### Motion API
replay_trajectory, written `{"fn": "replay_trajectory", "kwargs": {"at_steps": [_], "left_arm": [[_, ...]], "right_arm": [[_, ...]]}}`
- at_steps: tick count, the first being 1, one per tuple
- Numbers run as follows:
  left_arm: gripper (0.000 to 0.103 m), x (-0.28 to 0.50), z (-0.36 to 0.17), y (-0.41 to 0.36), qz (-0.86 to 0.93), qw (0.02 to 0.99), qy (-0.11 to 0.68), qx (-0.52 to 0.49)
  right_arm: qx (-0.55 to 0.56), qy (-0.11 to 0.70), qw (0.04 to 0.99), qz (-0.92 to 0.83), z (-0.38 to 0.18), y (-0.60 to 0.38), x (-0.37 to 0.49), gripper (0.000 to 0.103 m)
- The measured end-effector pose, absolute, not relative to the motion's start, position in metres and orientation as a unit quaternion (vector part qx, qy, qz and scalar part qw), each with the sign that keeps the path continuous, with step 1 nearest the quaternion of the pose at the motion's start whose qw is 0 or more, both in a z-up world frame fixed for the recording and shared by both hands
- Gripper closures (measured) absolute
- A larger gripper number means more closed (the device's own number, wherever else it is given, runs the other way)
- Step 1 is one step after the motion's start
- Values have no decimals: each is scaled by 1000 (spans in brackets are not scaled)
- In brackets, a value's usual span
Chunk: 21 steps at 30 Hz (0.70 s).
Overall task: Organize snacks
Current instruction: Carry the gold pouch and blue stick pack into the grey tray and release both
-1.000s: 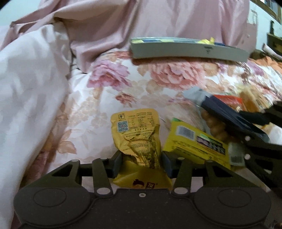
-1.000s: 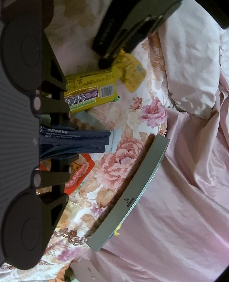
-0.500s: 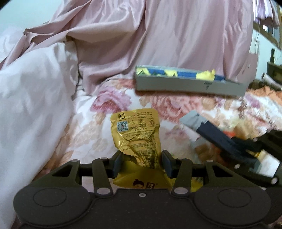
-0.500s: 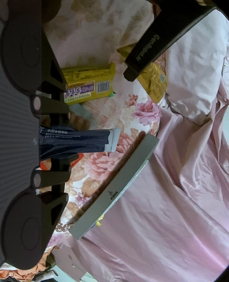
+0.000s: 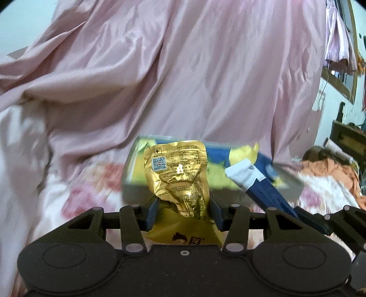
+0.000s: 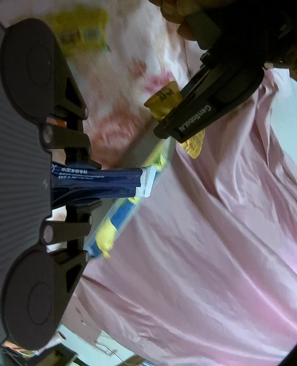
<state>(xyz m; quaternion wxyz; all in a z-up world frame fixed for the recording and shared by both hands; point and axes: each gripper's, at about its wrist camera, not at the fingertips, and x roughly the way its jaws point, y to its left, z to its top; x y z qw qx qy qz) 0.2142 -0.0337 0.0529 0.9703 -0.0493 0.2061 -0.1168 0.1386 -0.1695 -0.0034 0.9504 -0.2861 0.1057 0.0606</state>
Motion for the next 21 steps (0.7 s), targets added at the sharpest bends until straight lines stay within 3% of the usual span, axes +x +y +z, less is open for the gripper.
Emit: {"fn": "replay_trajectory", "kwargs": {"at_steps": [7, 21], "left_arm": [[53, 288, 68, -52, -123, 970, 199, -63], [52, 373, 33, -54, -105, 940, 298, -128]], "right_arm": [[-260, 100, 960, 41, 22, -200, 212, 74], [-214, 171, 960, 48, 14, -218, 308, 73]]}}
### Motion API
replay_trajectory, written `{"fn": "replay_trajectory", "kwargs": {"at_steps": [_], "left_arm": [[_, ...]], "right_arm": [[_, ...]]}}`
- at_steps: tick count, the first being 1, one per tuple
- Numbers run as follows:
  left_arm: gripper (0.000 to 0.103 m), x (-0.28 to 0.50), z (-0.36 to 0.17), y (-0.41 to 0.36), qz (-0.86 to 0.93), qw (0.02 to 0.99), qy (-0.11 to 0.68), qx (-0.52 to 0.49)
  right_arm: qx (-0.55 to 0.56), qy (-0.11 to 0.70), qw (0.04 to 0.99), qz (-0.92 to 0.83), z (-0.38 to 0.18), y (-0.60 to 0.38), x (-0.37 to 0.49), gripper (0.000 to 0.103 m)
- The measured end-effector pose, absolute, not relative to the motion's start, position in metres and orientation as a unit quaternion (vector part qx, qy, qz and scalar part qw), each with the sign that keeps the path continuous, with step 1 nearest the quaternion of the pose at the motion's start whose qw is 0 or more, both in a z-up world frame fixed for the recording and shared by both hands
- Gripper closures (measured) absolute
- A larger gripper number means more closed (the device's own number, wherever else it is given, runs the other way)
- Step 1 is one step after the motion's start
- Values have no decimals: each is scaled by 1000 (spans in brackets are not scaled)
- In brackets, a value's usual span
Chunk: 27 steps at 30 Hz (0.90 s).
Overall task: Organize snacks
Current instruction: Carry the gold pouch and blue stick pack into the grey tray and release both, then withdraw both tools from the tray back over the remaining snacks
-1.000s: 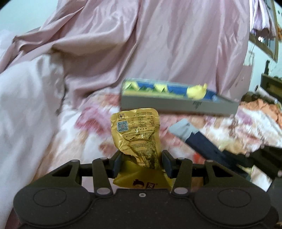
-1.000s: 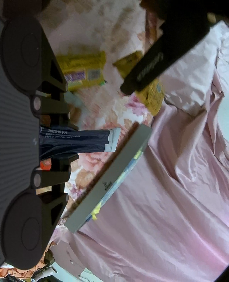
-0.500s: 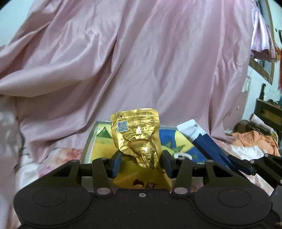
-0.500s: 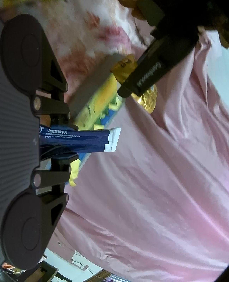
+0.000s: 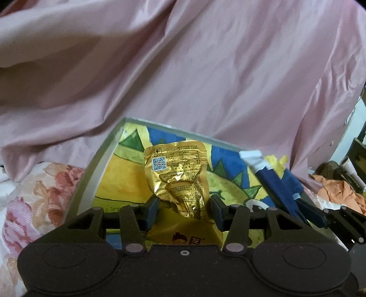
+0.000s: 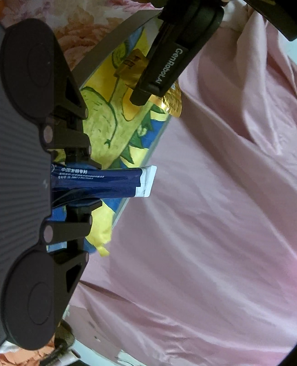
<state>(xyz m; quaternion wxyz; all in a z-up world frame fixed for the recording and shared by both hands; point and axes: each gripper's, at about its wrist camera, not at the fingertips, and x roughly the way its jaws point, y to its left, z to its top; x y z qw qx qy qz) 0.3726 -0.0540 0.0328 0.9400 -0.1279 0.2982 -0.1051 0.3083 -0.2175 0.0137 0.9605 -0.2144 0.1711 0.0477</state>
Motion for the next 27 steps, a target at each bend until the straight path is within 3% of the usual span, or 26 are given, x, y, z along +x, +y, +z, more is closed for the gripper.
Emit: {"fn": "replay_trajectory", "kwargs": {"at_steps": [7, 11, 15, 17, 20, 27], "left_arm": [[52, 381, 19, -61, -98, 934, 320, -121], [25, 381, 21, -60, -93, 934, 322, -123], [17, 370, 31, -53, -94, 938, 302, -143], [10, 360, 38, -50, -94, 942, 287, -147], [4, 343, 49, -47, -93, 949, 262, -150], [1, 296, 81, -41, -89, 962, 212, -150]], "right_arm": [[-198, 190, 960, 55, 13, -217, 323, 72], [-195, 190, 961, 53, 13, -217, 324, 68], [-179, 180, 966, 50, 20, -223, 318, 41], [-179, 169, 968, 45, 25, -225, 311, 35], [-169, 143, 974, 41, 35, -230, 294, 18], [-138, 70, 987, 30, 64, -242, 242, 1]]}}
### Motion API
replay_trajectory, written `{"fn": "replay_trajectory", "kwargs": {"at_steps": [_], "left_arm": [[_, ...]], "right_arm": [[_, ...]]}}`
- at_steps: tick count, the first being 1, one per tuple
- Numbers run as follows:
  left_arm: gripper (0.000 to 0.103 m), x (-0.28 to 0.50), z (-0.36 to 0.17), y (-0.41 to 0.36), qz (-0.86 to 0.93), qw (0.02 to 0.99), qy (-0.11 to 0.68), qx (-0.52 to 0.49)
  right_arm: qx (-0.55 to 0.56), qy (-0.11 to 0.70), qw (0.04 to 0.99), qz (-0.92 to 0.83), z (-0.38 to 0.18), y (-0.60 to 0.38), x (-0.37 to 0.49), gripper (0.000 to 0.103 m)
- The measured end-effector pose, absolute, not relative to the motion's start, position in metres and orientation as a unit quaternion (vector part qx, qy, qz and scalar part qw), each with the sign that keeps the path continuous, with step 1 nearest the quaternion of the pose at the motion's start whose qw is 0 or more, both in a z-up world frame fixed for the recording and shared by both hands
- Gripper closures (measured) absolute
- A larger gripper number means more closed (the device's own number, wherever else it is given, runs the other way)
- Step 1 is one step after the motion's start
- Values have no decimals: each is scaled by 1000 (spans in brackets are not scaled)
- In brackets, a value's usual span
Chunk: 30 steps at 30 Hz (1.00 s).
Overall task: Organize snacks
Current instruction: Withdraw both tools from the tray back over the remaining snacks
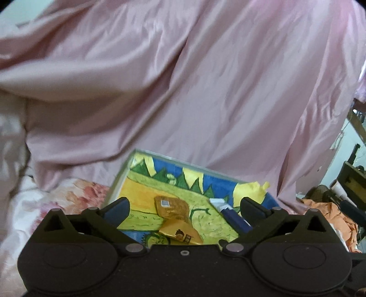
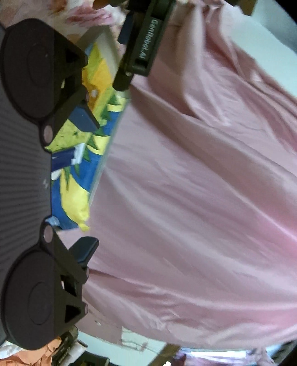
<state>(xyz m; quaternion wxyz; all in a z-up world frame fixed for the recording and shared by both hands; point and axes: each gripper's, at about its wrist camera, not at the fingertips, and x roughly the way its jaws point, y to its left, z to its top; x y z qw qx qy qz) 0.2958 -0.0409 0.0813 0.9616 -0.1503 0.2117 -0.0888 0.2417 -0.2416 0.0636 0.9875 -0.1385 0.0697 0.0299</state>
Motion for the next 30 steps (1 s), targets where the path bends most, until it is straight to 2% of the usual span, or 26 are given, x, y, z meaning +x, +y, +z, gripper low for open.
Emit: {"fn": "replay_trajectory", "kwargs": {"at_steps": [12, 30], "left_arm": [[1, 197, 106, -31, -107, 975, 161, -113], [1, 100, 59, -7, -87, 964, 221, -122]], "right_arm": [[-89, 3, 996, 28, 90, -254, 154, 0], [-69, 59, 995, 33, 56, -241, 59, 0]]}}
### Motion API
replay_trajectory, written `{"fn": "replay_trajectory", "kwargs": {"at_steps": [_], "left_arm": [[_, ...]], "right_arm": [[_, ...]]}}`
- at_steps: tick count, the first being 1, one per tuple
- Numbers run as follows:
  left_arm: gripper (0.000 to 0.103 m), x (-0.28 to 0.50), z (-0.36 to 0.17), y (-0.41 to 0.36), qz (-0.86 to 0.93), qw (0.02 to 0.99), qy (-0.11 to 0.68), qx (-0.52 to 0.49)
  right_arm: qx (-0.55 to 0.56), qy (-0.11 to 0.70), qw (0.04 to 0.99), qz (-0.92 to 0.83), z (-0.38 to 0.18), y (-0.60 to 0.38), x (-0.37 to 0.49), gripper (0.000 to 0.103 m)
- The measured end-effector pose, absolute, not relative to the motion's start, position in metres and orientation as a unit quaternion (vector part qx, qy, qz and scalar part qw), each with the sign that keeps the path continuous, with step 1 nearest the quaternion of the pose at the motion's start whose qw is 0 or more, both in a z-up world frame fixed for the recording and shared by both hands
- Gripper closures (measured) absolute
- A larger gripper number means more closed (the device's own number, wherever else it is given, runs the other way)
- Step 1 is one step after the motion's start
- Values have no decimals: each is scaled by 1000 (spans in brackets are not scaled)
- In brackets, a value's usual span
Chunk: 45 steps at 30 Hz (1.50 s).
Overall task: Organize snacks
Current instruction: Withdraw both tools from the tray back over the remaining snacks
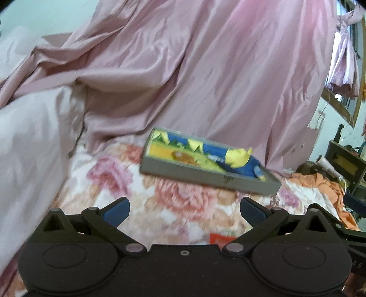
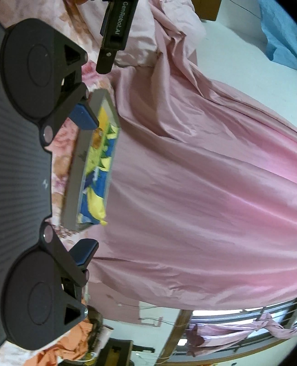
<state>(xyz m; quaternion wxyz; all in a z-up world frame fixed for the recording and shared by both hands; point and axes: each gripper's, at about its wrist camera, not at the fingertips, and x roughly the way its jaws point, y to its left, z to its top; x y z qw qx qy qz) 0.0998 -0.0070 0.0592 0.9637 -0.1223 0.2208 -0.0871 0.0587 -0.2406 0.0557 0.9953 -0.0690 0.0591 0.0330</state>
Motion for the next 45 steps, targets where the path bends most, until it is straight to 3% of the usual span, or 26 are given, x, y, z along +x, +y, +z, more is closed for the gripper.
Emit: {"fn": "replay_trajectory", "kwargs": {"at_steps": [29, 45], "left_arm": [[1, 75, -19, 5, -72, 915, 371, -143], [1, 90, -38, 4, -79, 895, 409, -158]], "right_arm": [[-55, 264, 961, 58, -14, -209, 36, 0], [-45, 315, 945, 78, -37, -202, 49, 0]]}}
